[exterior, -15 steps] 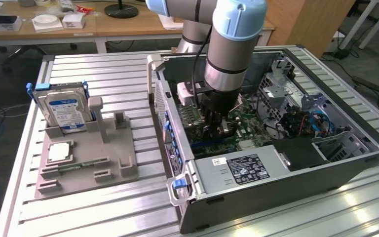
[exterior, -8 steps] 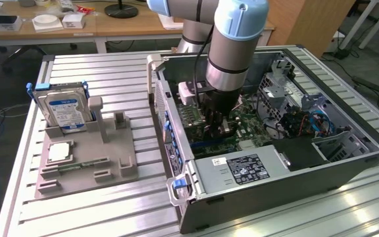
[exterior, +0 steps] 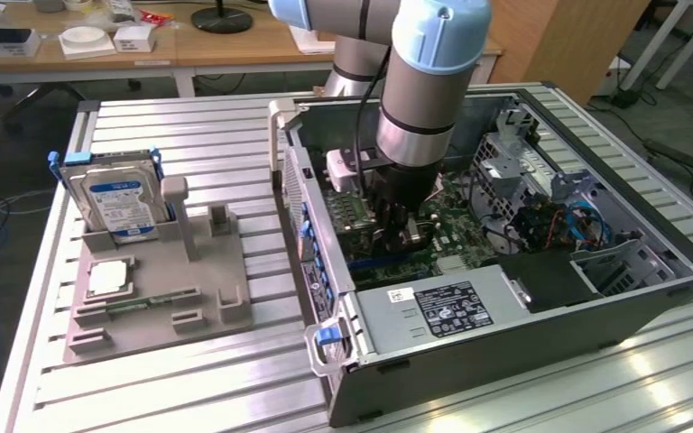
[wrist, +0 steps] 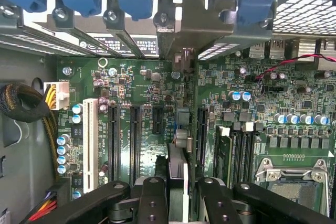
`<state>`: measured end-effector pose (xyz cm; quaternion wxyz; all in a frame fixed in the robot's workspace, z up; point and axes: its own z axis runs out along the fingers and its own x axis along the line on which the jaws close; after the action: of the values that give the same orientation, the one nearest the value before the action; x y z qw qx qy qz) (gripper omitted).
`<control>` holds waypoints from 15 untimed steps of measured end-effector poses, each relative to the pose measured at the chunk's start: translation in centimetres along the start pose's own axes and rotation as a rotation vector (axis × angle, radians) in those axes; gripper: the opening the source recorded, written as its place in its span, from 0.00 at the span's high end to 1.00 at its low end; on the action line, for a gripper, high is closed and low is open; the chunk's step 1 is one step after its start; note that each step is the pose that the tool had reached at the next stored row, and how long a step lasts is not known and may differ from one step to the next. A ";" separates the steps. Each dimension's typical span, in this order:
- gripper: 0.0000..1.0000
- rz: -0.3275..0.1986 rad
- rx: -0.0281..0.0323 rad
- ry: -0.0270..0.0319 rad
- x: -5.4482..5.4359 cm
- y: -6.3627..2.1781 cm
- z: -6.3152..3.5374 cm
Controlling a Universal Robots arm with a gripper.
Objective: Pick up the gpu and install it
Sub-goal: 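Insert the gpu into the slot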
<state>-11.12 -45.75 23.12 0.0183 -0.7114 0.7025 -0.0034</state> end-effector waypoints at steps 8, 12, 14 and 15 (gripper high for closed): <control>0.73 0.000 0.0000 0.0001 0.0 0.02 0.40; 0.73 0.000 0.0001 -0.0002 0.0 0.02 0.42; 0.73 0.000 0.0001 -0.0002 0.0 0.02 0.42; 0.73 0.000 0.0002 -0.0002 0.0 0.04 0.42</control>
<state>-11.14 -45.75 22.70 0.0185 -0.7114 0.7025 -0.0034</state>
